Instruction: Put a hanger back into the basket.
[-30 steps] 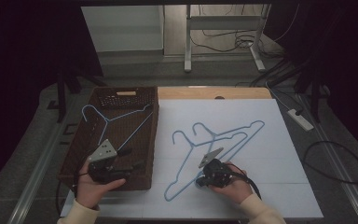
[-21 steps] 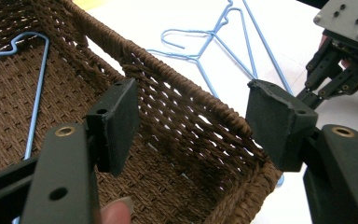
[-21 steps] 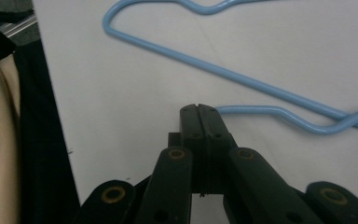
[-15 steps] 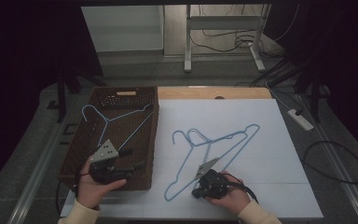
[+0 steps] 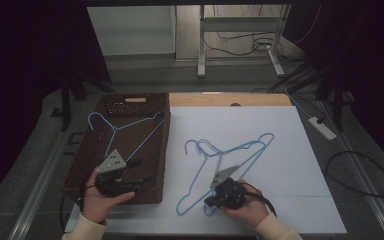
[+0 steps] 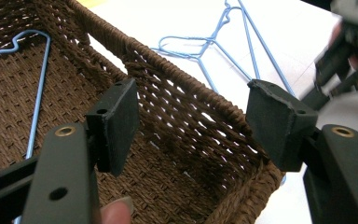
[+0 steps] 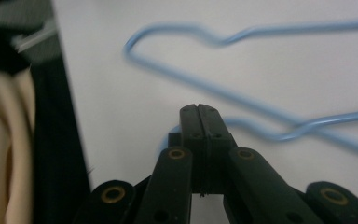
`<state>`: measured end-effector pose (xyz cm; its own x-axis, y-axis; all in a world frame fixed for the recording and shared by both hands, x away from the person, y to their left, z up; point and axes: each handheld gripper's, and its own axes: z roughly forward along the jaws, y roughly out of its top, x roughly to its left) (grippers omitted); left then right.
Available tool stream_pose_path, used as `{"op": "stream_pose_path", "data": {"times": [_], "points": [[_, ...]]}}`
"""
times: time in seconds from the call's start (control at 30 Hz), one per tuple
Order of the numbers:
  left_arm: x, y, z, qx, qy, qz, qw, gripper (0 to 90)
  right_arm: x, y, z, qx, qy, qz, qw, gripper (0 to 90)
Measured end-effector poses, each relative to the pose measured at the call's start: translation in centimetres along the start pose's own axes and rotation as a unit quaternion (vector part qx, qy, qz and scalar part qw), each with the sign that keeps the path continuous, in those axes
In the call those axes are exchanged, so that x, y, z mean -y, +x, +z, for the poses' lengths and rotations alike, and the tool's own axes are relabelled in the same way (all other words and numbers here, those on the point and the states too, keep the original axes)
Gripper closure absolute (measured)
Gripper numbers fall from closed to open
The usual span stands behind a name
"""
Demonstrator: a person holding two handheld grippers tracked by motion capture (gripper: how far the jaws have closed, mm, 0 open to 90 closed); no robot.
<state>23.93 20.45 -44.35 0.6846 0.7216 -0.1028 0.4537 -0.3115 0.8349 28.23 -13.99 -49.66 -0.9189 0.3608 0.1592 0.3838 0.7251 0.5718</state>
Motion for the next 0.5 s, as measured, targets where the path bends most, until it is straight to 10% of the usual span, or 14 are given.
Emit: {"op": "stream_pose_path", "data": {"times": [0.27, 0.5], "points": [[0.0, 0.1, 0.0, 0.0, -0.001, -0.002, 1.0, 34.3, -2.1, -6.7, -2.1, 0.103, -0.041, 0.057, 0.9922, 87.6], [0.1, 0.4, -0.1, -0.001, -0.003, -0.004, 1.0, 34.3, -3.9, -11.4, -1.2, 0.129, -0.031, 0.078, 0.9881, 69.3]]}}
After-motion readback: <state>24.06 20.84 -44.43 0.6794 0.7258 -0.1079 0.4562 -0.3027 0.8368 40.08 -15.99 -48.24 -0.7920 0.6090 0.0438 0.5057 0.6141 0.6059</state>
